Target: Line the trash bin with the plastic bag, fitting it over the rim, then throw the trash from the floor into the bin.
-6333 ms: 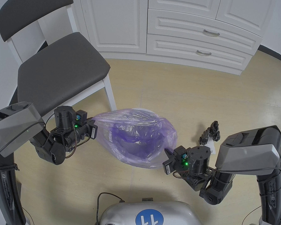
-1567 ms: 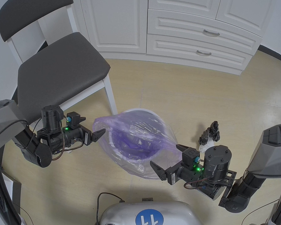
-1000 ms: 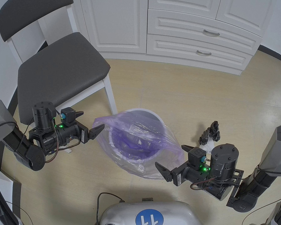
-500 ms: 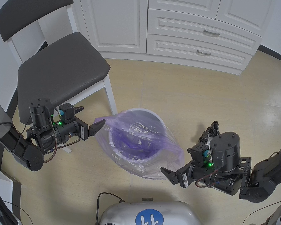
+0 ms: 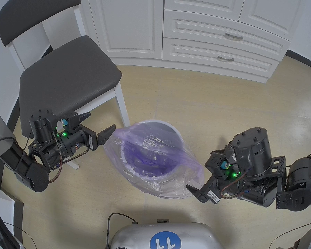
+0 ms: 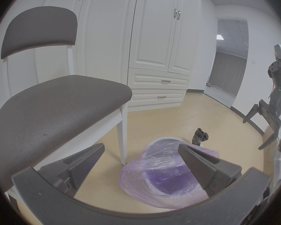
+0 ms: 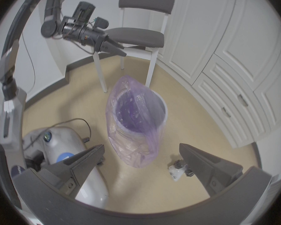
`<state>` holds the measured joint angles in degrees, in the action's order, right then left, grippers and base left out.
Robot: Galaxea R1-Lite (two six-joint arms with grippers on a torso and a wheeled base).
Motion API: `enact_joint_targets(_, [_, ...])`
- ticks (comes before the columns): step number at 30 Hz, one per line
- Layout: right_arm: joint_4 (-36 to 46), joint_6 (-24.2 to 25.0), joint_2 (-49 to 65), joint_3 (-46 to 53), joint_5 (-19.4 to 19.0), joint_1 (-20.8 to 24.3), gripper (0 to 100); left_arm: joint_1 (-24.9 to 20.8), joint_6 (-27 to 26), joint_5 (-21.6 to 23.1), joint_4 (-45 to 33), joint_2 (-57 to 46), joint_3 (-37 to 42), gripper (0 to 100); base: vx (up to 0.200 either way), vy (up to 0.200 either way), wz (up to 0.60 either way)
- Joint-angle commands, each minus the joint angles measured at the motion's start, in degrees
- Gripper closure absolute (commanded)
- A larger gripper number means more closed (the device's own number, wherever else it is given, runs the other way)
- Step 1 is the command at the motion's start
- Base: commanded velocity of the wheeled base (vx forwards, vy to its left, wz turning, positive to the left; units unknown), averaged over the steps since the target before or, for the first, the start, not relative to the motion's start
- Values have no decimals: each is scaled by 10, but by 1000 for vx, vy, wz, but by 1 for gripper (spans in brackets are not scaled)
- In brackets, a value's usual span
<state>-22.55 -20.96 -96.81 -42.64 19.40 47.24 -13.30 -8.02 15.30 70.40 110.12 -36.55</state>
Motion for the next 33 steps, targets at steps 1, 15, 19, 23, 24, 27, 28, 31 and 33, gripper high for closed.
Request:
enact_joint_targets(1, [1, -34, -23, -1, 24, 19, 0, -1, 3, -3, 5, 12, 0, 0, 0, 0, 0])
enact_joint_targets(15, [-90, -116, -246, -137, 83, 33, 0, 16, 6, 0, 37, 26, -10, 0, 0, 0, 0])
enact_joint_targets(19, [-141, -144, -309, -200, 83, 24, 0, 24, 6, 1, 41, 25, -12, 0, 0, 0, 0])
enact_joint_targets(23, [-162, -144, -352, -231, 83, 19, 0, 24, 5, 8, 52, 26, -12, 0, 0, 0, 0])
enact_joint_targets(24, [-169, -144, -362, -236, 83, 16, 0, 24, 6, 10, 56, 26, -12, 0, 0, 0, 0])
enact_joint_targets(27, [-203, -150, -395, -259, 84, 0, 0, 26, 6, 10, 65, 30, -12, 0, 0, 0, 0])
enact_joint_targets(28, [-214, -153, -403, -268, 84, -4, 0, 27, 6, 11, 67, 30, -12, 0, 0, 0, 0])
enact_joint_targets(31, [-253, -180, -425, -301, 84, -21, 0, 28, 6, 10, 67, 30, -12, 0, 0, 0, 0])
enact_joint_targets(33, [-276, -193, -436, -316, 84, -29, 0, 28, 6, 11, 67, 30, -12, 0, 0, 0, 0])
